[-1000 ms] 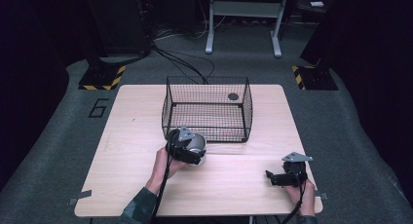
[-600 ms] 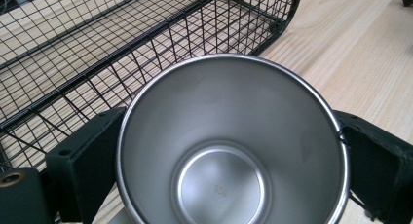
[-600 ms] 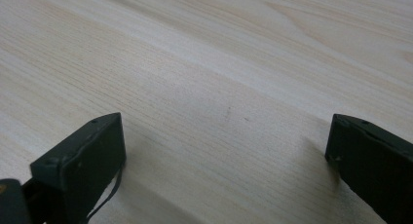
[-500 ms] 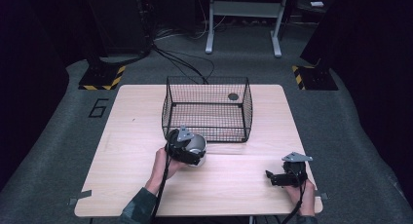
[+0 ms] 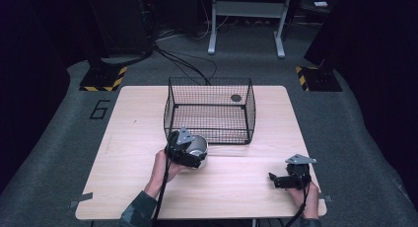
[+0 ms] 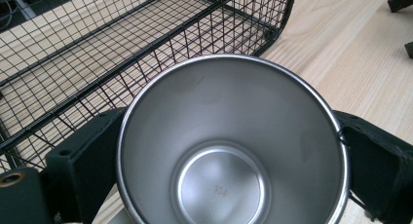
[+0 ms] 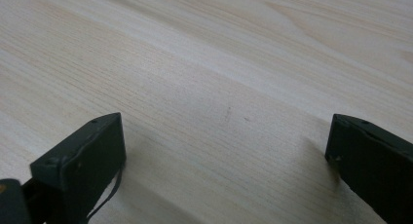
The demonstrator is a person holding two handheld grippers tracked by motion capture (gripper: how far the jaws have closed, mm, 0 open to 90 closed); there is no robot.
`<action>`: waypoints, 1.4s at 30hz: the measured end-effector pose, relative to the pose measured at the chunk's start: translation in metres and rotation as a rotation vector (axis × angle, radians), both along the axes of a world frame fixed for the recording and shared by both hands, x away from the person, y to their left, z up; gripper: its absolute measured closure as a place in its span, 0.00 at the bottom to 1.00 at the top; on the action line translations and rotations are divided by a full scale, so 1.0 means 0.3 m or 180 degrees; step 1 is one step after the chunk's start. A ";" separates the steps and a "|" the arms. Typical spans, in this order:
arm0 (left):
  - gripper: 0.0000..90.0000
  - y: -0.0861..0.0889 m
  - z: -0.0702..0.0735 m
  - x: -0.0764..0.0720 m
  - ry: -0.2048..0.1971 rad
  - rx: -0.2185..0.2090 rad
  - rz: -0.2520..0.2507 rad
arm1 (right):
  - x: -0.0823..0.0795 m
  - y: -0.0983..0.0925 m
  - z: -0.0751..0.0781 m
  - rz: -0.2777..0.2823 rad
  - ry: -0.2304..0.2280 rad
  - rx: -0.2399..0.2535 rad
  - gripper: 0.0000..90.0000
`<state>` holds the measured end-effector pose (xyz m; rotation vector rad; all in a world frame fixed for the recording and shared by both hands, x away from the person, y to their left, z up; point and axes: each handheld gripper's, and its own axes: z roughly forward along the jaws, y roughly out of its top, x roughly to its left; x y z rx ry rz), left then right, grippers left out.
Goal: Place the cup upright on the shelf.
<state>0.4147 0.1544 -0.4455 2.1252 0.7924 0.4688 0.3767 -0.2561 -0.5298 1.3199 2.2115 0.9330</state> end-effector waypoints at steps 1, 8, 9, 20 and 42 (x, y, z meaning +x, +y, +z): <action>0.07 0.000 0.000 -0.001 -0.0020 -0.0014 0.0012 | 0.001 0.000 0.000 0.0006 -0.0005 -0.0004 0.01; 0.07 0.009 0.029 -0.007 -0.0068 -0.0054 0.0004 | 0.001 0.000 0.000 0.0007 -0.0007 -0.0004 0.01; 0.07 0.010 0.033 -0.009 -0.0046 -0.0073 -0.0003 | 0.000 0.000 0.000 0.0005 -0.0004 -0.0005 0.01; 0.07 0.024 0.080 -0.018 -0.0084 -0.0099 -0.0052 | 0.000 0.000 0.000 0.0001 0.0004 -0.0001 0.01; 0.07 0.031 0.181 -0.013 -0.0207 -0.0132 -0.0108 | 0.000 0.000 0.000 0.0002 -0.0003 -0.0002 0.01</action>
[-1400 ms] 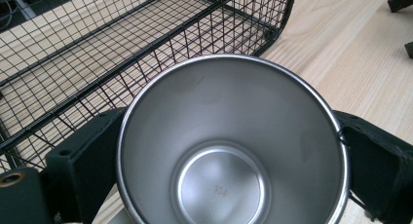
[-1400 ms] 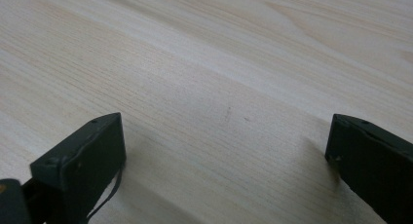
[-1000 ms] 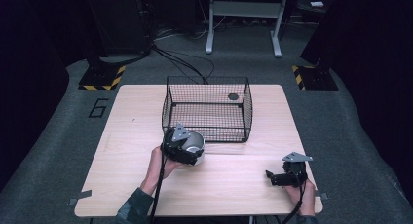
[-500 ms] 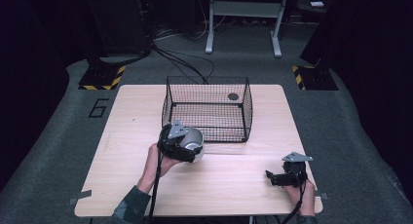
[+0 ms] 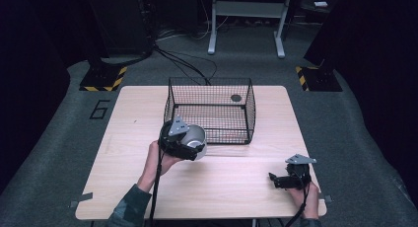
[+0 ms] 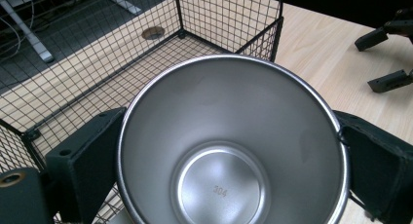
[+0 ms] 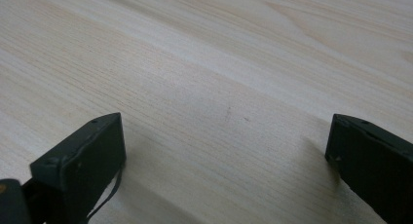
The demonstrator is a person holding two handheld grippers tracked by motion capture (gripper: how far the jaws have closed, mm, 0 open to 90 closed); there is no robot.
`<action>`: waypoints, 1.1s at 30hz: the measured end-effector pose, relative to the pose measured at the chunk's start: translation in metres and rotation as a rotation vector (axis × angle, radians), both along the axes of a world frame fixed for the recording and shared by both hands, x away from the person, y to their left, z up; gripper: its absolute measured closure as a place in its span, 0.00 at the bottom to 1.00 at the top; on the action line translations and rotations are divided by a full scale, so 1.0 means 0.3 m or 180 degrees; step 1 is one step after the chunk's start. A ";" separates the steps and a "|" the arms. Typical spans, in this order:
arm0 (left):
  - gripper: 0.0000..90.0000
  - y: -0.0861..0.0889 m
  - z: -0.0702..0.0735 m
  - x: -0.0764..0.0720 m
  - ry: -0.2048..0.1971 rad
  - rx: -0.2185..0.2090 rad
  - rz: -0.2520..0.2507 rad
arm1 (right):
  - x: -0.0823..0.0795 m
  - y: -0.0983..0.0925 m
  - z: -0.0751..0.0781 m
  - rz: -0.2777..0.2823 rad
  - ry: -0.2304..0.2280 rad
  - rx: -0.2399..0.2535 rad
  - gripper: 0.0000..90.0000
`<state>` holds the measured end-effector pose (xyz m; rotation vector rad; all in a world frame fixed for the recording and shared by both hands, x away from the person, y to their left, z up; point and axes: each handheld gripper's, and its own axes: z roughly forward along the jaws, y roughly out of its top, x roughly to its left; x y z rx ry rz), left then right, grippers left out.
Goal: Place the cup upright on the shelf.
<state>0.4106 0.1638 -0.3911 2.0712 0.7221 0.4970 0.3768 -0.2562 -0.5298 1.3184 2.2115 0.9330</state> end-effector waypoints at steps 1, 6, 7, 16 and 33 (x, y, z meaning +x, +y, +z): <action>0.07 -0.001 0.004 0.000 -0.0018 -0.0019 0.0006 | 0.000 0.000 0.000 -0.0003 0.0003 0.0002 0.01; 0.07 0.002 0.031 0.008 -0.0018 -0.0023 -0.0009 | 0.000 0.000 0.000 0.0004 -0.0004 -0.0002 0.01; 0.07 0.002 0.035 0.009 -0.0031 -0.0032 -0.0001 | 0.000 0.000 0.000 0.0004 -0.0004 -0.0002 0.01; 0.07 0.005 0.069 0.031 -0.0070 -0.0049 0.0008 | 0.000 0.000 0.000 0.0004 -0.0003 -0.0002 0.01; 0.07 0.008 0.138 0.101 -0.0125 -0.0095 0.0070 | 0.010 0.005 -0.001 -0.0007 -0.0007 -0.0003 0.00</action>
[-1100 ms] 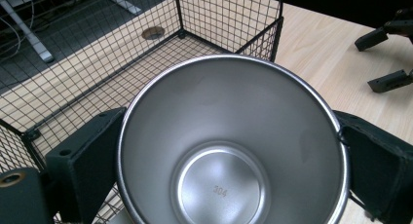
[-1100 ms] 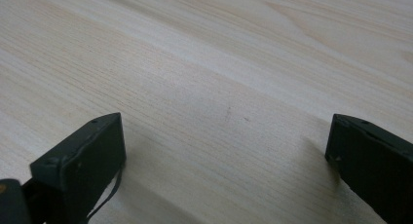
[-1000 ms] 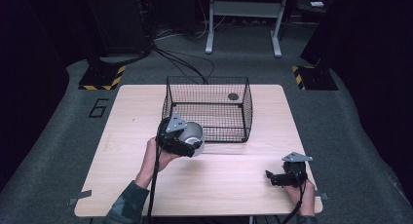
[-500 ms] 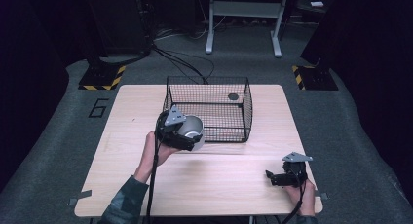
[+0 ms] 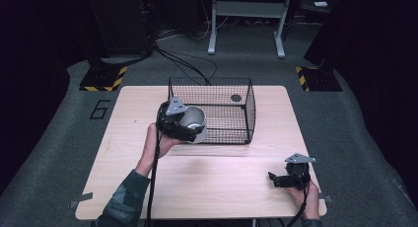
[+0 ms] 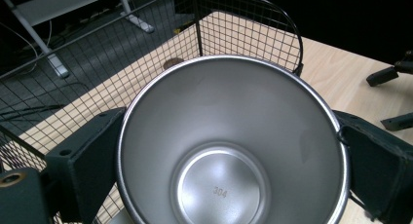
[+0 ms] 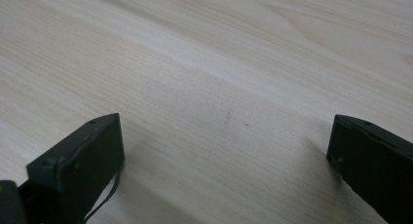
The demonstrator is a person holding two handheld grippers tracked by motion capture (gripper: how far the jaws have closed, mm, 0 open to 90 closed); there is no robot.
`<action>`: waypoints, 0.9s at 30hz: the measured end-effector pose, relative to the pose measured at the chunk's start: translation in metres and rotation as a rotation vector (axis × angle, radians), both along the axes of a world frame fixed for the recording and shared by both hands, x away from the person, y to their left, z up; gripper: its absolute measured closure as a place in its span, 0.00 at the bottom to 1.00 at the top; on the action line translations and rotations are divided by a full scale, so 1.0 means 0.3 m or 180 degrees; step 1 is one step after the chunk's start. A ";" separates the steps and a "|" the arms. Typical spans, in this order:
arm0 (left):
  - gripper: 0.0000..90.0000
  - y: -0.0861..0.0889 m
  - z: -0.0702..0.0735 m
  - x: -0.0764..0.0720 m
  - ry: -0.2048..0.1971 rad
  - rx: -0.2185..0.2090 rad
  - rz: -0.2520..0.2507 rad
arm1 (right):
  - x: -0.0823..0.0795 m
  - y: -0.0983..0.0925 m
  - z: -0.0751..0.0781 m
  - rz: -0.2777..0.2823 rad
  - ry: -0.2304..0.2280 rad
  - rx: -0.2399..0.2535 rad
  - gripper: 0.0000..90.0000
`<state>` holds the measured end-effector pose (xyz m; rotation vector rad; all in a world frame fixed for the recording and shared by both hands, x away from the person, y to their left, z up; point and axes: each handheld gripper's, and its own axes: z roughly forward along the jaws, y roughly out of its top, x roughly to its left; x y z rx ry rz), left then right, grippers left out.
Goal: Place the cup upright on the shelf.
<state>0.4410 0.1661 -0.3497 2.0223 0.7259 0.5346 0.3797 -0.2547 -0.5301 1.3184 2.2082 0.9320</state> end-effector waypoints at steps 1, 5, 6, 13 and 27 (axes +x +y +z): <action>0.07 0.000 0.000 0.000 0.0000 0.0000 0.0000 | 0.002 0.002 0.000 -0.0019 0.0006 0.0003 0.00; 0.07 -0.002 0.007 0.022 0.0008 0.0000 0.0015 | 0.005 0.002 0.001 -0.0010 0.0010 0.0006 0.00; 0.07 -0.002 0.012 0.031 0.0032 -0.0003 0.0002 | 0.005 0.003 0.001 -0.0012 0.0013 0.0007 0.00; 0.07 -0.013 0.022 0.055 0.0006 0.0013 0.0024 | 0.005 0.003 0.001 -0.0021 0.0012 0.0015 0.00; 0.07 -0.040 0.057 0.126 -0.0014 0.0033 0.0069 | 0.006 0.003 0.000 -0.0018 0.0009 0.0006 0.00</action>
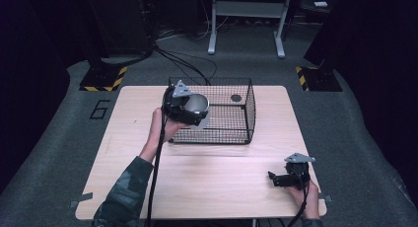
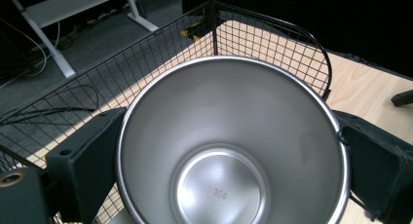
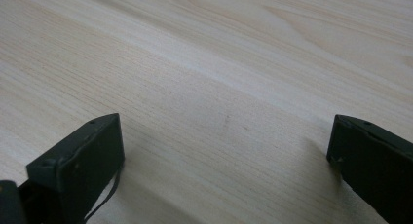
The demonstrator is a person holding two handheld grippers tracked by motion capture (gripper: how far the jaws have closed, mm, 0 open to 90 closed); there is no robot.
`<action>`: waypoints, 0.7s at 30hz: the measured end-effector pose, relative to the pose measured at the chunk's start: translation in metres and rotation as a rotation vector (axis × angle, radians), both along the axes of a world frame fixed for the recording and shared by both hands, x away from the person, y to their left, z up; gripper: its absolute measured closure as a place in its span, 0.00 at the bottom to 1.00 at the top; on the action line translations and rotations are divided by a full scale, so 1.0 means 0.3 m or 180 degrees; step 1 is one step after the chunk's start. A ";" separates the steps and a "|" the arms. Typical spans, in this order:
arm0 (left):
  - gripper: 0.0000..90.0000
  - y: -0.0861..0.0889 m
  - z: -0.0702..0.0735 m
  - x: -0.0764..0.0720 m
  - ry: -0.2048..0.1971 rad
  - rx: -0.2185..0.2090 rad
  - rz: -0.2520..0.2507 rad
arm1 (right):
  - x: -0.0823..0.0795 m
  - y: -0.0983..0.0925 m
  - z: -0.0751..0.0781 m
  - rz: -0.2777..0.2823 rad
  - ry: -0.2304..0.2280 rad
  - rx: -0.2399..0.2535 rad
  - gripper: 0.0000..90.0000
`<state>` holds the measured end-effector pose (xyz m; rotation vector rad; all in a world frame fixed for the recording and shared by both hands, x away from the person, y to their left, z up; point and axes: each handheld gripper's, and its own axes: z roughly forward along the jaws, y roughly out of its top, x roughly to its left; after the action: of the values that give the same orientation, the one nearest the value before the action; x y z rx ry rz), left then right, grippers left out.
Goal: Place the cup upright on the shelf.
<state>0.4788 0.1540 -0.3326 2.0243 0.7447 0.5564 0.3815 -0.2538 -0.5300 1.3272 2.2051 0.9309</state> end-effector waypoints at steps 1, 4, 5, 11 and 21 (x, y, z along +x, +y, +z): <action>0.07 -0.009 0.004 0.007 -0.0008 0.0014 0.0002 | 0.000 0.000 0.000 0.0001 -0.0001 -0.0001 0.00; 0.07 -0.017 0.007 0.015 -0.0012 0.0014 -0.0003 | -0.001 0.001 0.000 -0.0011 0.0009 0.0007 0.00; 0.07 -0.023 0.010 0.024 -0.0007 0.0005 0.0002 | -0.001 0.001 0.000 -0.0010 0.0008 0.0004 0.00; 0.07 -0.043 0.017 0.047 -0.0031 0.0044 0.0000 | -0.001 0.001 0.000 -0.0011 0.0009 0.0003 0.00; 0.07 -0.079 0.008 0.112 0.0022 0.0083 -0.0014 | 0.000 0.001 0.000 -0.0012 0.0006 0.0001 0.00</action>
<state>0.5124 0.1303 -0.3302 2.0523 0.7404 0.5594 0.3814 -0.2536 -0.5299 1.3326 2.2032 0.9290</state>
